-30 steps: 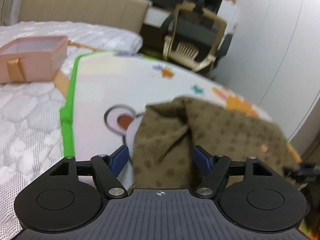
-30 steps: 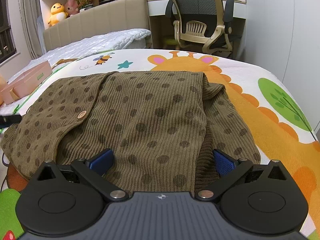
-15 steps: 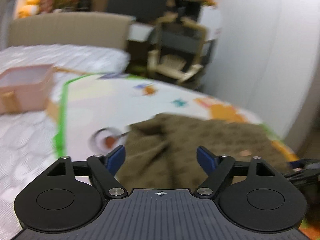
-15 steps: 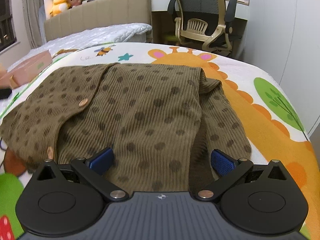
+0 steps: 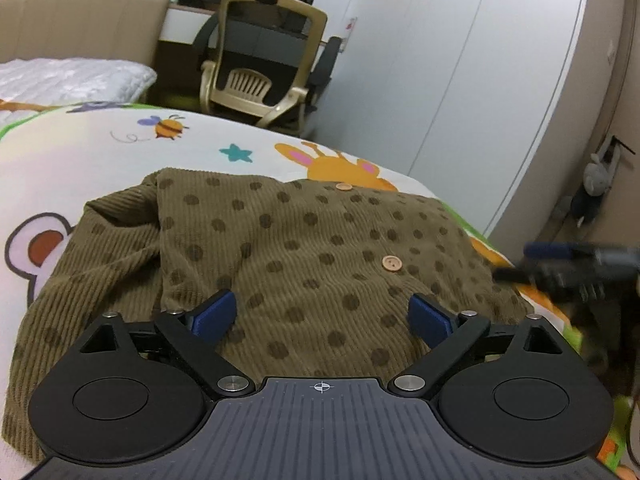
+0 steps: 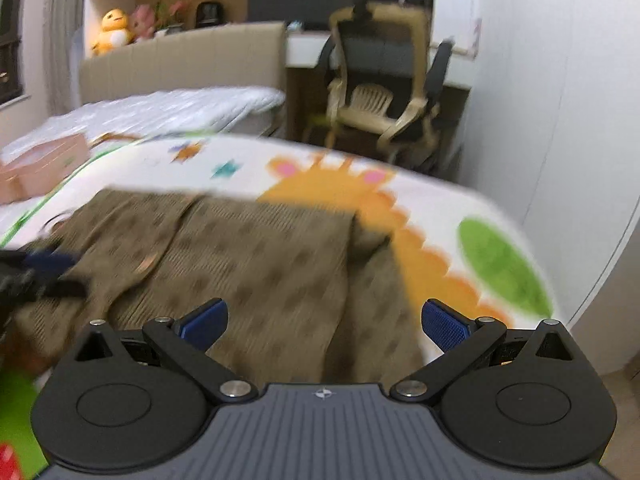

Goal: Fold clothes

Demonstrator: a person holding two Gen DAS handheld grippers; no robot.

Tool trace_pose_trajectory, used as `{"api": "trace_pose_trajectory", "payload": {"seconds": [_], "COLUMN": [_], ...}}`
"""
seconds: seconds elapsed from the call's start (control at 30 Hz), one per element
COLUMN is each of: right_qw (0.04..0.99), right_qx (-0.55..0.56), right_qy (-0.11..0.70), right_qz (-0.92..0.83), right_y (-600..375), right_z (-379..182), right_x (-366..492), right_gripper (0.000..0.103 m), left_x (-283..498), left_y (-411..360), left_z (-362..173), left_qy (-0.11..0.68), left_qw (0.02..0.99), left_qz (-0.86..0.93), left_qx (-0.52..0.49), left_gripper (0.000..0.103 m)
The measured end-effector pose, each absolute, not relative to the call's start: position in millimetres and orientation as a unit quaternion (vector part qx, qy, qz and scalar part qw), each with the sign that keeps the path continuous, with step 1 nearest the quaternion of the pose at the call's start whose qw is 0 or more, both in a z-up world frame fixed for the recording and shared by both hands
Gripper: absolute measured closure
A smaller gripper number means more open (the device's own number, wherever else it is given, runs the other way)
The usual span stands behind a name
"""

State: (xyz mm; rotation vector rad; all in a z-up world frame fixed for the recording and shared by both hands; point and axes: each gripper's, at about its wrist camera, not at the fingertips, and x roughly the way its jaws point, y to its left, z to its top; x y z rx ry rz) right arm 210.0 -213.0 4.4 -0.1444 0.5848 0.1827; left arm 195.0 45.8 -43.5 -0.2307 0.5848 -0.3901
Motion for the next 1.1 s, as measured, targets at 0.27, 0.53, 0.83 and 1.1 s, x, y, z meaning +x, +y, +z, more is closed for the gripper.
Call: {"api": "trace_pose_trajectory", "payload": {"seconds": [0.27, 0.53, 0.83, 1.1], "right_qw": [0.948, 0.95, 0.949, 0.95], "right_qx": [-0.121, -0.127, -0.077, -0.062], "right_qy": [0.287, 0.281, 0.297, 0.3], "right_qz": [0.06, 0.055, 0.071, 0.06], "right_y": [-205, -204, -216, -217], "right_z": [-35, -35, -35, -33], "right_x": [240, 235, 241, 234], "right_gripper": [0.0, 0.0, 0.0, 0.0], "left_x": [192, 182, 158, 144], "left_y": [45, 48, 52, 76], "left_z": [-43, -44, -42, -22], "left_qy": [0.287, 0.298, 0.3, 0.286], "left_qw": [0.934, 0.935, 0.936, 0.95], "left_qz": [-0.181, -0.166, -0.153, -0.09], "left_qx": [-0.109, -0.103, -0.1, -0.088], "left_gripper": [0.005, 0.004, 0.004, 0.004]}}
